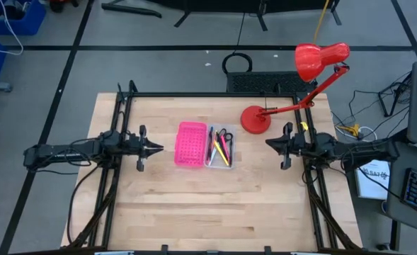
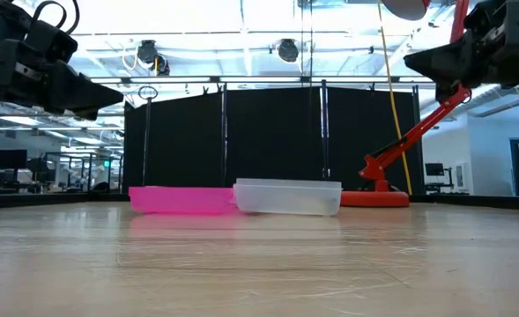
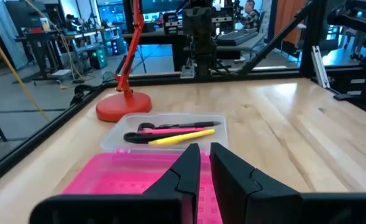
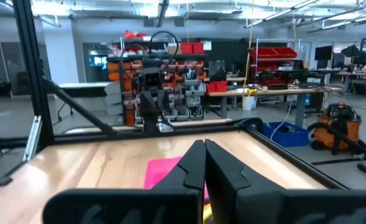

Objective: Pick & place school supplies into a supply box
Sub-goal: Return to Home Position

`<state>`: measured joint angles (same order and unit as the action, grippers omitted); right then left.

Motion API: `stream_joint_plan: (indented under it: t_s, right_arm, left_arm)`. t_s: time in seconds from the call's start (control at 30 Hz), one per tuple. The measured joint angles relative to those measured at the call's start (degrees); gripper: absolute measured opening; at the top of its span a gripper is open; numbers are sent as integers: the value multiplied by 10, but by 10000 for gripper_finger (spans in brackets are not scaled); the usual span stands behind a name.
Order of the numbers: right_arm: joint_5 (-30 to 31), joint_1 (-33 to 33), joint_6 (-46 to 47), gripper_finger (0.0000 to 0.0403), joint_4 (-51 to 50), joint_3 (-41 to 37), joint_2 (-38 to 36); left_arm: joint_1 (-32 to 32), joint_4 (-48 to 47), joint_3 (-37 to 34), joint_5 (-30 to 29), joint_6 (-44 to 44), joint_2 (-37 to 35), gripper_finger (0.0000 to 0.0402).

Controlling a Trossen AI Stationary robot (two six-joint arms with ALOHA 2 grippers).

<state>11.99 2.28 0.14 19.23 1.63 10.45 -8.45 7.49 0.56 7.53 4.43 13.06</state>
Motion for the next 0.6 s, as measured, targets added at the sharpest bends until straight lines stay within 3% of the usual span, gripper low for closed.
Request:
stream_joint_plan:
  t_s: [0.6]
  right_arm:
    - [-1,1,-8,0,-26,0,-4]
  left_arm:
    - [0,-13,0,-1,-17,0,47]
